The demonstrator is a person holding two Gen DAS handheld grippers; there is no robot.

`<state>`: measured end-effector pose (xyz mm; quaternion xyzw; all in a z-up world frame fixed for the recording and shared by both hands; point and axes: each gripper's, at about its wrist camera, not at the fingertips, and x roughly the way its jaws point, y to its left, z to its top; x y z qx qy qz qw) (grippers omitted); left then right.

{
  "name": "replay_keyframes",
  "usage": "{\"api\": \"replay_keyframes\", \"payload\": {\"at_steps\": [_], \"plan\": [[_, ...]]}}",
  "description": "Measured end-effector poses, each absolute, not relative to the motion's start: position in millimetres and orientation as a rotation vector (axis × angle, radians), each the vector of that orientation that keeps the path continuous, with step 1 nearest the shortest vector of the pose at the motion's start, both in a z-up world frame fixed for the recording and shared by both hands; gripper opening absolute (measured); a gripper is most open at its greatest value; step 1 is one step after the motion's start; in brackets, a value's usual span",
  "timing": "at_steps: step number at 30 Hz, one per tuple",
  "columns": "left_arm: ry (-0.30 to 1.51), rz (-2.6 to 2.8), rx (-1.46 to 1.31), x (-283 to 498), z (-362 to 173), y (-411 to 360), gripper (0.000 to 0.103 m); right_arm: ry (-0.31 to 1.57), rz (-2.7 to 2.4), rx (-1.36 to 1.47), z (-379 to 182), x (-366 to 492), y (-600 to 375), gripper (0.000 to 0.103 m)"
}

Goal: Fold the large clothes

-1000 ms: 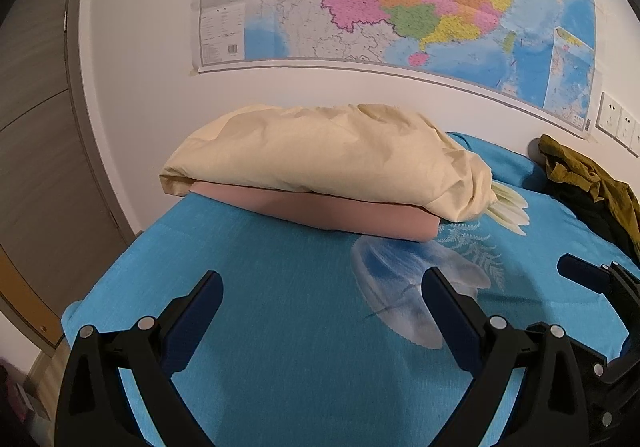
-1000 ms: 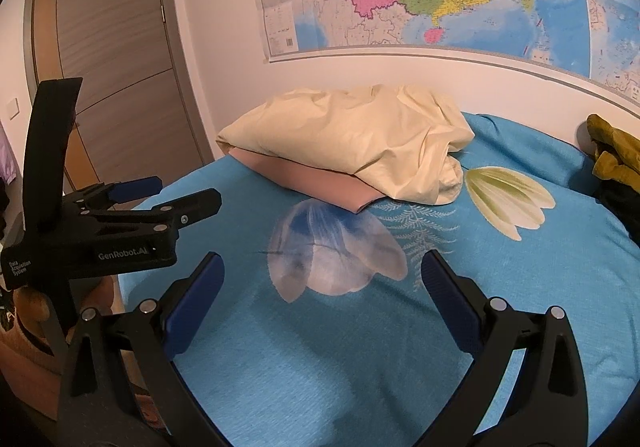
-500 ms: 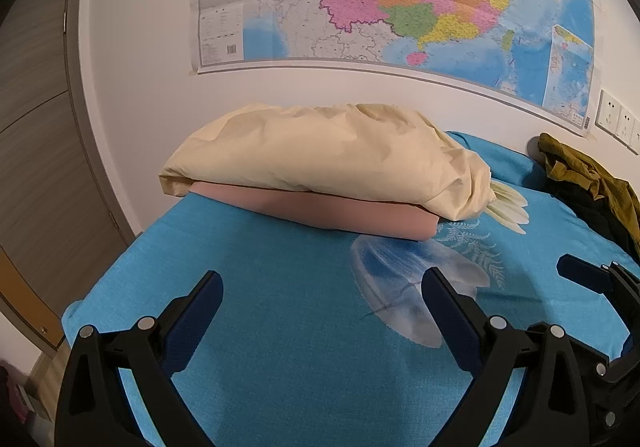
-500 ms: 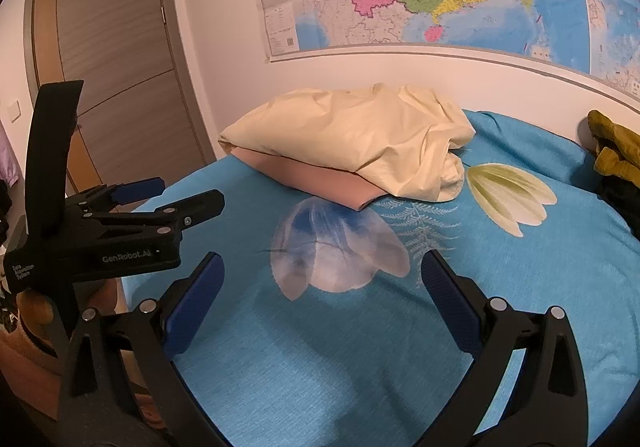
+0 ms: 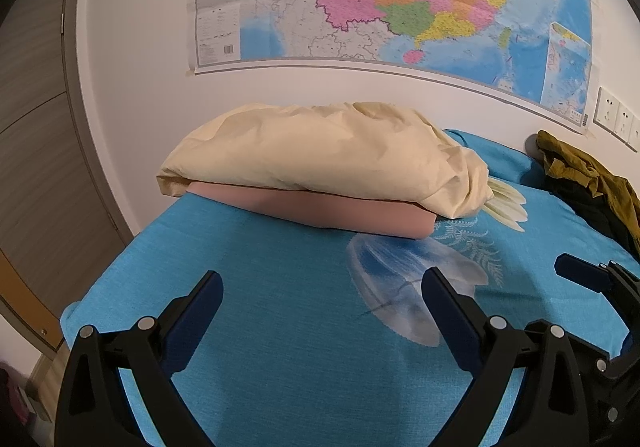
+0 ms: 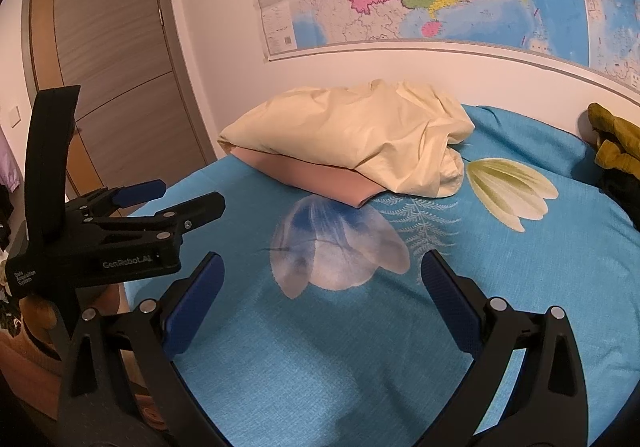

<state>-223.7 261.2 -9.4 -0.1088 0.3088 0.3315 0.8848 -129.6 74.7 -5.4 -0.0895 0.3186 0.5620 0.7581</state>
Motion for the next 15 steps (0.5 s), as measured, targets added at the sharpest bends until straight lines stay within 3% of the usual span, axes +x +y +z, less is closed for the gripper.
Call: {"api": "replay_keyframes", "payload": {"at_steps": [15], "plan": [[0.641, 0.685, -0.226, -222.4, -8.7, 258.7, 0.096, 0.691, 1.220, -0.190, -4.3, -128.7, 74.8, 0.097]]}}
